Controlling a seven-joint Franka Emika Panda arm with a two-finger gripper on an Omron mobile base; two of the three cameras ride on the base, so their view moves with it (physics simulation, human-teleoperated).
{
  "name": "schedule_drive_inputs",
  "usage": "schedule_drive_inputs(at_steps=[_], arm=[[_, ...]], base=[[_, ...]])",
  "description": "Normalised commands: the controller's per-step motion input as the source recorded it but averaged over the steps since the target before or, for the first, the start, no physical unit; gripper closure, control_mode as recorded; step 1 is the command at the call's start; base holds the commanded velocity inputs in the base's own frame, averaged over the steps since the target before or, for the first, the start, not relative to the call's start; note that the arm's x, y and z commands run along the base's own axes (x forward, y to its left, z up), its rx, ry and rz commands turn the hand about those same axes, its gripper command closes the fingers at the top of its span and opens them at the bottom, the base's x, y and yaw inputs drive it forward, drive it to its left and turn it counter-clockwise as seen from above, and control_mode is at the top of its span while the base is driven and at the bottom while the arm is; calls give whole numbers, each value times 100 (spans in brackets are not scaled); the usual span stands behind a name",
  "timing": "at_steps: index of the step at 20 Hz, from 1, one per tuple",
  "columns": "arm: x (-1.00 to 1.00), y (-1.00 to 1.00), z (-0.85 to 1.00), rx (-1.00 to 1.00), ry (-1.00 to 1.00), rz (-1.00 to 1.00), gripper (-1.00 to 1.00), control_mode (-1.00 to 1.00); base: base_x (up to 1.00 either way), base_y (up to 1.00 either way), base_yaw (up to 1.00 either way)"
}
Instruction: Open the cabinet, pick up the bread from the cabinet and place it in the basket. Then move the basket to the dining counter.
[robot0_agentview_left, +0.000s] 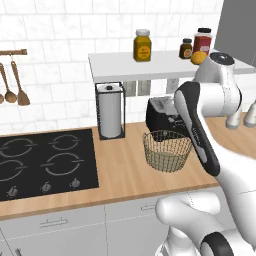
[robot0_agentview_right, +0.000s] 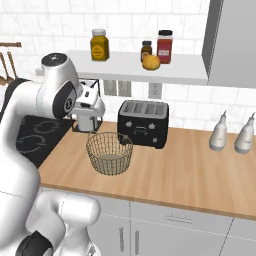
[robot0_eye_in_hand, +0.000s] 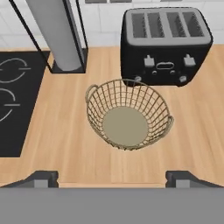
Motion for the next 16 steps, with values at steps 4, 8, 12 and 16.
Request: schedule_drive_inputs(at_steps=[4,8,12,16], arm=[[0,-24,38,0,-18,-3,-100,-100],[0,-17,54,-3,-11,-9,-100,-100],[0,-21,68,0,-21,-12,-100,-100],[3,-41,43,0,-16,-11,-100,-100]], base=[[0,0,0],[0,0,0],[0,0,0],[0,0,0]])
